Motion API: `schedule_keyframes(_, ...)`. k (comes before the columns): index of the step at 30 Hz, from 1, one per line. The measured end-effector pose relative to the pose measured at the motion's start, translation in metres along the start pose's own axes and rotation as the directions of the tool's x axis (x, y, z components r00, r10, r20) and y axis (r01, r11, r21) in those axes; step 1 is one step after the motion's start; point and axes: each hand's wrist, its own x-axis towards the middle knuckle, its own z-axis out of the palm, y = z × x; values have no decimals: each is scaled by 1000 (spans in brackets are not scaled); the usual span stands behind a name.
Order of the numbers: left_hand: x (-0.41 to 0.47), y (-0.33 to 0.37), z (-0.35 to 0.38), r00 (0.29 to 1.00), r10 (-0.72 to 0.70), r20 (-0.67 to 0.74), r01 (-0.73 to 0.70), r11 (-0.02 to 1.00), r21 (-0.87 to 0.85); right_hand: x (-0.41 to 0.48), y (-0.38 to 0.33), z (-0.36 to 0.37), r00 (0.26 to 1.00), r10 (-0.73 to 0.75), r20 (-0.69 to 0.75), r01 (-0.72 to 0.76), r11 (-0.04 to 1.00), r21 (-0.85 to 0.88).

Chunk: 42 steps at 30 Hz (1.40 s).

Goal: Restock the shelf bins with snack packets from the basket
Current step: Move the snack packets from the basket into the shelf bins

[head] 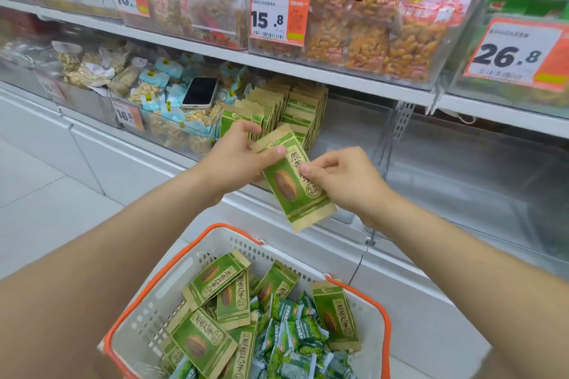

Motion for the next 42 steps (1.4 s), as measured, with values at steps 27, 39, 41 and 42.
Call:
schedule_keyframes(27, 60, -10, -23, 870, 482, -108, -210, 559, 803, 100, 16, 33, 949, 25, -315, -54, 995, -84)
schedule_keyframes(39, 77, -23, -17, 905, 423, -53, -173, 478, 861, 131, 17, 34, 898, 440, 27, -440, 894, 86)
schedule_keyframes(41, 80, -24, -16, 905, 423, -46, -170, 458, 872, 132, 16, 32, 891, 453, 9, -452, 887, 90)
schedule_keyframes(42, 81, -25, -15, 905, 423, -44, -168, 450, 877, 134, 17, 31, 888, 460, 9, -459, 882, 106)
